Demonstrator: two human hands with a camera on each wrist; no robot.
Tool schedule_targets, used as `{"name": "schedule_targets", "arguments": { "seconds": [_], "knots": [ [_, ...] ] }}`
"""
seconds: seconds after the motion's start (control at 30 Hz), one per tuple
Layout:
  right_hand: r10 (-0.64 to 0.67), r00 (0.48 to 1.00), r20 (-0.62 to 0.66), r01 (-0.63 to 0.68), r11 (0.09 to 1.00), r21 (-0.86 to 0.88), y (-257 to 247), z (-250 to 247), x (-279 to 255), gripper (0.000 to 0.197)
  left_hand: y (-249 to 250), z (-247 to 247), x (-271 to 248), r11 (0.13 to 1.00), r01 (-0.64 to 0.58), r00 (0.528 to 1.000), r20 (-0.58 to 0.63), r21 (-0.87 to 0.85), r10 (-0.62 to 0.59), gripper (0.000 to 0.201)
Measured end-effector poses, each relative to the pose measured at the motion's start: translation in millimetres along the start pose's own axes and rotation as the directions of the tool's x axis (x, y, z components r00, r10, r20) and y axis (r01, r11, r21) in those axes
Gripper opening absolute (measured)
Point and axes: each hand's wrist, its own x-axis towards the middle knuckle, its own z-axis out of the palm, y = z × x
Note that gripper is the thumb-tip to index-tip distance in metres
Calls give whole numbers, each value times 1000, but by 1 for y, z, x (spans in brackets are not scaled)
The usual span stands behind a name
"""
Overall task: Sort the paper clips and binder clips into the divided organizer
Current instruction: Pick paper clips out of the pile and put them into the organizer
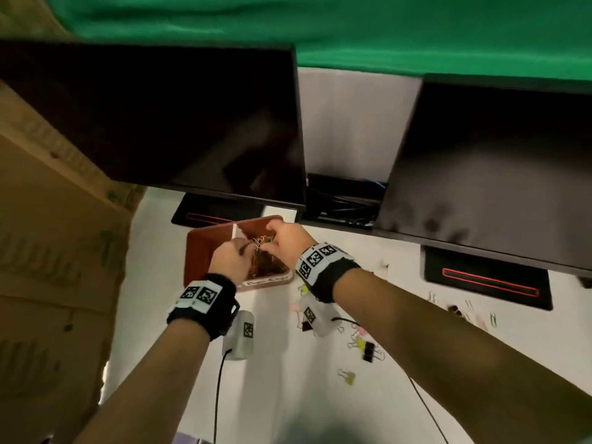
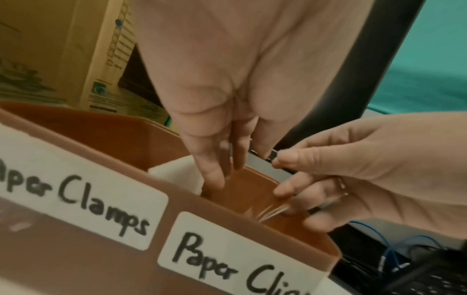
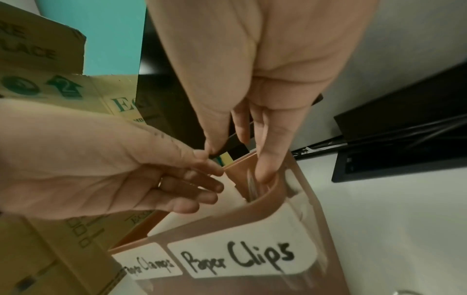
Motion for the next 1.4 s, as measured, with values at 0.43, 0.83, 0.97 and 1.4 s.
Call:
{"name": "schedule_targets", "arguments": {
  "seconds": [0.43, 0.83, 0.97, 1.4],
  "knots": [
    [118, 976, -182, -136, 987, -85, 170, -36, -164, 27, 82, 87, -70, 844, -411, 851, 186, -345, 491, 19],
    [470, 869, -154, -491, 858, -152, 313, -76, -267, 52, 187, 240, -124, 794, -604, 679, 482, -62, 554, 36],
    [391, 915, -103, -403, 904, -147, 324, -79, -258, 51, 207, 267, -128, 715, -684, 660, 538, 141, 525, 37],
    [260, 961, -97, -260, 965, 15, 341, -74, -240, 23, 178, 265, -120, 841, -523, 809, 392, 139, 439, 20]
  ]
}}
